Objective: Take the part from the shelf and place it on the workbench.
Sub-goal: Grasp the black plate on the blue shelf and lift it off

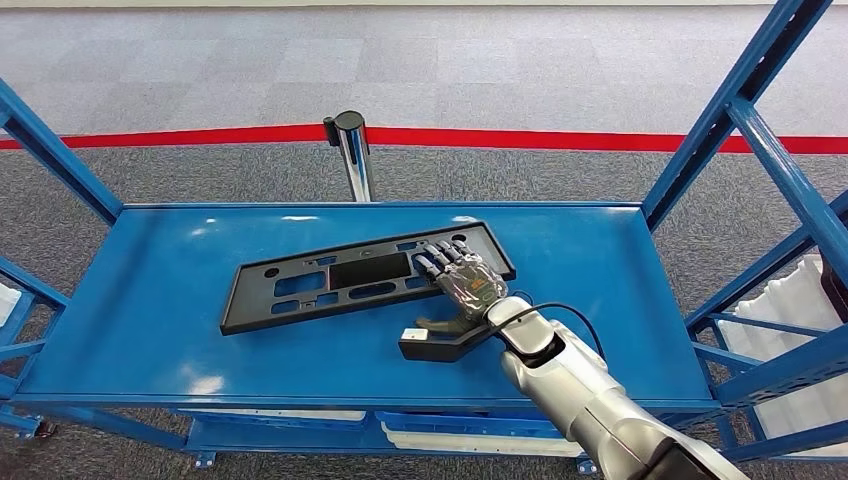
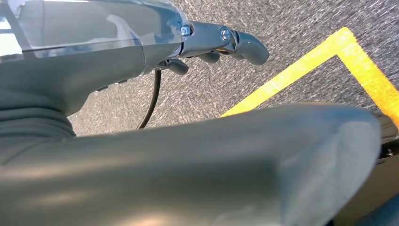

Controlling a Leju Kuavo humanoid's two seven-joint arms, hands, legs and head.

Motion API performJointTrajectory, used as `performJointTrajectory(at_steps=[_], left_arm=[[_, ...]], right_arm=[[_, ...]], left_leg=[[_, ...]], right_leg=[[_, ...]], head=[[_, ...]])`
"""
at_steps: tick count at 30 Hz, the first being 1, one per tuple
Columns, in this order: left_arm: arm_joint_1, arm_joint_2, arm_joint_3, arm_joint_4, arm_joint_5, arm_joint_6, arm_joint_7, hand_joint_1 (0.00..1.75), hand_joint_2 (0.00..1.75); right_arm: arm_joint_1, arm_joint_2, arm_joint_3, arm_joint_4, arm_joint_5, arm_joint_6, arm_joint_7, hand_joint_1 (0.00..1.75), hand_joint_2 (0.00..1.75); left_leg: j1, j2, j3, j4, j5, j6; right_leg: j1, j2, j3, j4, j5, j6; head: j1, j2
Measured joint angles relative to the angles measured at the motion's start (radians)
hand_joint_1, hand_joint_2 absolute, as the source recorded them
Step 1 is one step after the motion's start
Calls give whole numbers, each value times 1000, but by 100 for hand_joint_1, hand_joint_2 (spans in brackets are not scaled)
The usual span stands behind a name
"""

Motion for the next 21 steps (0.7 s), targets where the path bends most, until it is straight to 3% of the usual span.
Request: performJointTrajectory(at_steps=[4,8,21], left_arm=[[0,0,0,0,-3,0,-2,0,0],[0,0,0,0,-9,0,-8,0,0],[0,0,0,0,-31,0,-8,0,0]], right_arm=[[-3,15,-2,31,-15,-1,-19,0,0],[-1,24,-18,46,-49,-11,-58,0,175],[15,33,-51,48,-77,-44,-108,0,175]], left_leg=[[0,0,0,0,0,0],[0,0,0,0,0,0],[0,0,0,0,0,0]], right_leg=[[0,0,0,0,0,0],[0,0,0,0,0,0],[0,0,0,0,0,0]], head=[[0,0],[0,0],[0,0]])
